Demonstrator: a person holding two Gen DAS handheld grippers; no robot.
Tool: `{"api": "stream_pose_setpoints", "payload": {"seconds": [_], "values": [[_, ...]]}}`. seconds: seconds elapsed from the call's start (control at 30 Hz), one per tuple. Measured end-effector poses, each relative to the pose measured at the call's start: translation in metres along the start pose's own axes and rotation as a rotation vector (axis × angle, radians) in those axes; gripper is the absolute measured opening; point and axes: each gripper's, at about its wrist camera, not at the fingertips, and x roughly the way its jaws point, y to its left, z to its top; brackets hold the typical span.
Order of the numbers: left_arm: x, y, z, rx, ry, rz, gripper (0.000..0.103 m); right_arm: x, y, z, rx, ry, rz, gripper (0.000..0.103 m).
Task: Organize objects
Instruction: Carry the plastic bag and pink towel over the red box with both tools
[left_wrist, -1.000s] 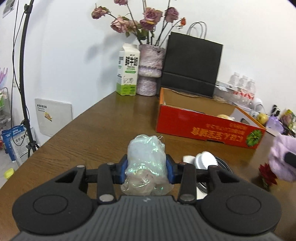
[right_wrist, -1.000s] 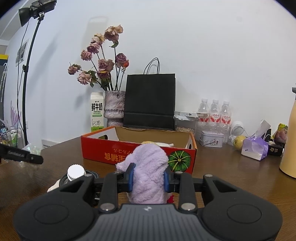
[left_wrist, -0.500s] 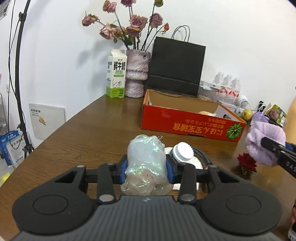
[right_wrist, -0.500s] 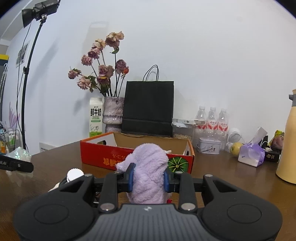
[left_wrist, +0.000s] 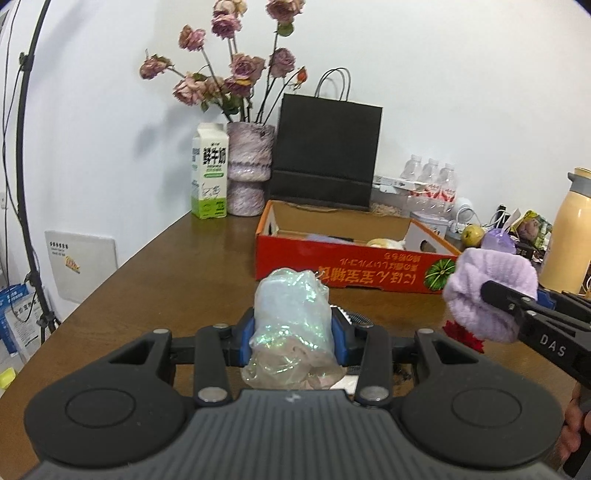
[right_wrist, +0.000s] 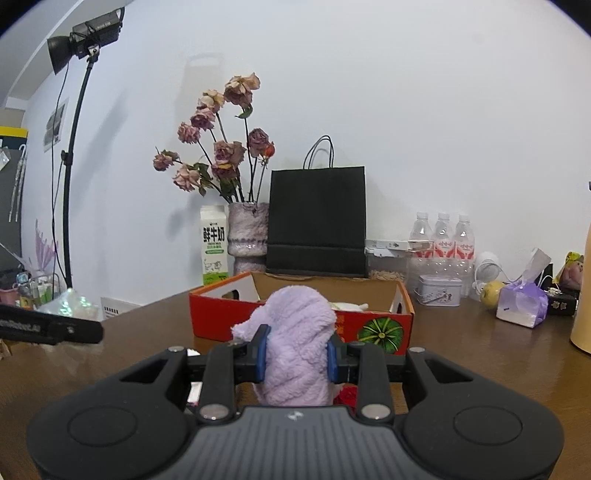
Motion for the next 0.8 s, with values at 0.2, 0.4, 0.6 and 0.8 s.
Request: {"api": "stream_pose_setpoints", "payload": {"seconds": [0.2, 0.4, 0.6, 0.8], "values": [[0.007, -0.011, 0.01, 0.005, -0.02, -0.03, 0.041, 0.008, 0.005, 0.01, 0.004, -0.007, 0.01, 0.028], [0.014, -0.021, 0.02, -0.004, -0.039, -0.057, 0.041, 0.019, 0.006, 0.018, 0.016, -0.007, 0.011, 0.028], [0.026, -0.024, 0.031, -0.019, -0.049, -0.072, 0.041, 0.035, 0.009, 0.027, 0.025, -0.006, 0.017, 0.028], [0.041, -0.023, 0.044, -0.03, -0.059, -0.076, 0.041, 0.054, 0.011, 0.037, 0.021, 0.0, 0.016, 0.028]]}}
